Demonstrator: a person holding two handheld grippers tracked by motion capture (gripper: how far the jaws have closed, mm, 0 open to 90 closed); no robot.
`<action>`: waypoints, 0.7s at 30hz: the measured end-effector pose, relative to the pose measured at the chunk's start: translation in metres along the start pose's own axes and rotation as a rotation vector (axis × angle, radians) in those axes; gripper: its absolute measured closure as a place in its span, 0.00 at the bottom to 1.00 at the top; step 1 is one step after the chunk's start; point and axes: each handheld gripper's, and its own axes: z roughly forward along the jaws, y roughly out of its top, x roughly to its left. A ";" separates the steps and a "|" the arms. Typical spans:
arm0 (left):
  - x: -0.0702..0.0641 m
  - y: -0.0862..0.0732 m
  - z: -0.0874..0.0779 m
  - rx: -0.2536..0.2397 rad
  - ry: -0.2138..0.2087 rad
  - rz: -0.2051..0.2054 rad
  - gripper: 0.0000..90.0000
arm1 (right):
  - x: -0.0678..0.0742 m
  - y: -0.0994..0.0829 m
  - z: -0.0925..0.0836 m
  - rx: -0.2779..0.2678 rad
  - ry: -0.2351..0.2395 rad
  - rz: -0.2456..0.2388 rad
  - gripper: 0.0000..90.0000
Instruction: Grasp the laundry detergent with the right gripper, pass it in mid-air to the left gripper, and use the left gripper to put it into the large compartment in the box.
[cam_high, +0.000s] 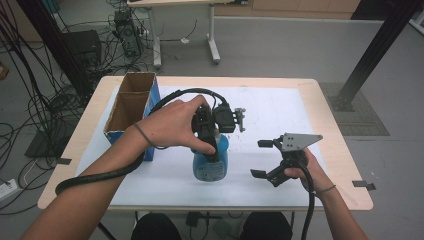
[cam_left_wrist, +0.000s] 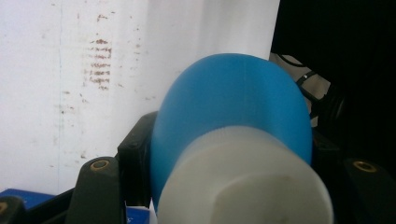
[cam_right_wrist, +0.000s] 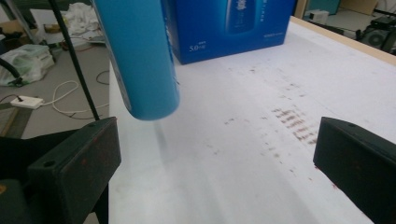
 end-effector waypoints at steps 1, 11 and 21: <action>0.000 -0.002 0.000 -0.002 0.005 -0.003 0.41 | 0.000 -0.003 -0.006 -0.004 -0.017 0.007 0.01; 0.002 -0.006 0.002 0.014 0.008 -0.030 0.41 | -0.002 -0.018 -0.033 -0.004 -0.100 0.050 0.01; 0.005 -0.015 0.000 0.011 0.017 -0.062 0.41 | -0.004 -0.028 -0.054 -0.008 -0.179 0.084 0.01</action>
